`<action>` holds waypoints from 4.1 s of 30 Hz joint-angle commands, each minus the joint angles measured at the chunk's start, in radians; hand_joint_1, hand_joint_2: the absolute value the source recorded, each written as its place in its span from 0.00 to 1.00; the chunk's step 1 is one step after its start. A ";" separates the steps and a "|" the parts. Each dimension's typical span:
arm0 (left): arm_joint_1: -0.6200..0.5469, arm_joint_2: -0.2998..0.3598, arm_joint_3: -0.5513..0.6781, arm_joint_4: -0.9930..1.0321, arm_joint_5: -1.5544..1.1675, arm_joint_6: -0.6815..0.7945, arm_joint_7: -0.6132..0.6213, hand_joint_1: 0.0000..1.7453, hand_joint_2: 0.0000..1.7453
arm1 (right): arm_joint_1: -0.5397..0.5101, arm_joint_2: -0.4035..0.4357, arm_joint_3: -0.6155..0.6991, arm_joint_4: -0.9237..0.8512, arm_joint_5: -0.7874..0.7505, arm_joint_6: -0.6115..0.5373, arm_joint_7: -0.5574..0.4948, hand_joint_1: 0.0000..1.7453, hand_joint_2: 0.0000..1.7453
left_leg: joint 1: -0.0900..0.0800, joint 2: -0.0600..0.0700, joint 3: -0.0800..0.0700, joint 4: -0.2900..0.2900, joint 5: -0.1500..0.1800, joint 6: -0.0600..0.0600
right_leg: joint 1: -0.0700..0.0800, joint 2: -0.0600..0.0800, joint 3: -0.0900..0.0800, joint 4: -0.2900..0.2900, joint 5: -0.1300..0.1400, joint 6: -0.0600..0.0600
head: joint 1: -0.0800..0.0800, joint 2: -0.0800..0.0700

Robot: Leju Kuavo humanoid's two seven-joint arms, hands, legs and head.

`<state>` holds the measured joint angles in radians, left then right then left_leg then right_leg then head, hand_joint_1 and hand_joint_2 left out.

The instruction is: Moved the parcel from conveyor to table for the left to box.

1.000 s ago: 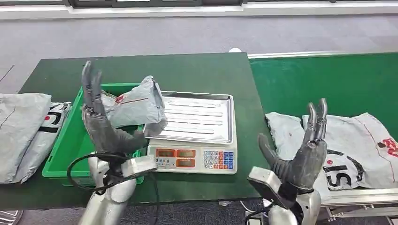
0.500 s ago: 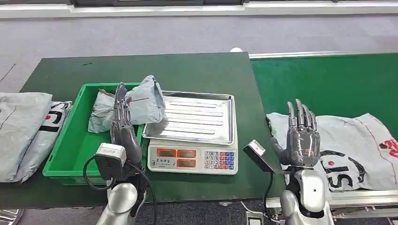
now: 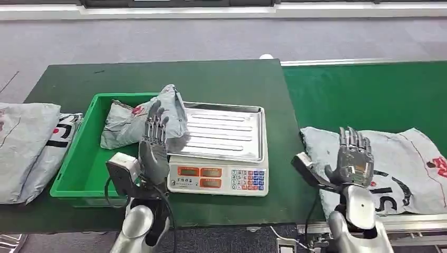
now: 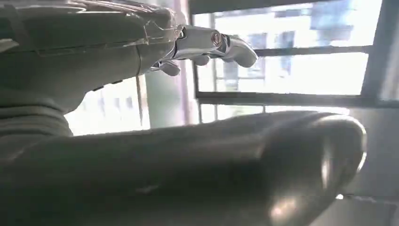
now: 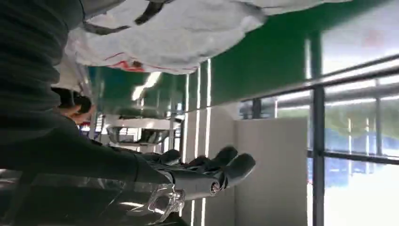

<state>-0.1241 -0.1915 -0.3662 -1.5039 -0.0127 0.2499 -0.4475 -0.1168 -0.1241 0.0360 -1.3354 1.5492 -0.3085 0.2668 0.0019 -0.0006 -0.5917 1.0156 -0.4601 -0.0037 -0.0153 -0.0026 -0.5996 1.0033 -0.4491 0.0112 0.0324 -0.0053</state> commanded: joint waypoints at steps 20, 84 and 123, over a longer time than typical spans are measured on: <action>0.101 0.080 0.090 -0.042 0.082 0.018 -0.156 0.00 0.00 | -0.364 -0.068 -0.109 0.832 -0.395 0.192 -0.218 0.00 1.00 | 0.001 0.001 0.003 -0.003 0.000 0.000 | 0.001 0.002 0.003 -0.002 0.001 0.001 | 0.000 0.000; 0.113 0.066 0.067 -0.040 0.008 0.063 -0.191 0.00 0.00 | -0.022 0.041 -0.122 0.008 -0.343 -0.286 -0.353 1.00 1.00 | 0.001 -0.001 0.000 -0.001 0.000 -0.001 | 0.001 0.000 0.000 0.000 -0.001 0.000 | 0.000 0.000; 0.074 0.051 0.035 0.008 0.004 0.028 -0.151 0.00 0.00 | -0.536 -0.028 0.114 0.544 -0.450 -0.018 -0.216 0.00 1.00 | 0.001 -0.001 0.001 -0.002 0.003 -0.001 | 0.001 0.001 0.001 -0.002 0.003 0.001 | 0.000 0.000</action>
<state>-0.0407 -0.1598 -0.3239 -1.5274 -0.0027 0.2831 -0.6043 -0.6153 -0.1400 0.0672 -0.9304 1.1009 -0.3685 0.0107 0.0028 -0.0041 -0.5942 1.0152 -0.4561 -0.0041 -0.0145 -0.0037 -0.6016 1.0042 -0.4459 0.0125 0.0320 -0.0053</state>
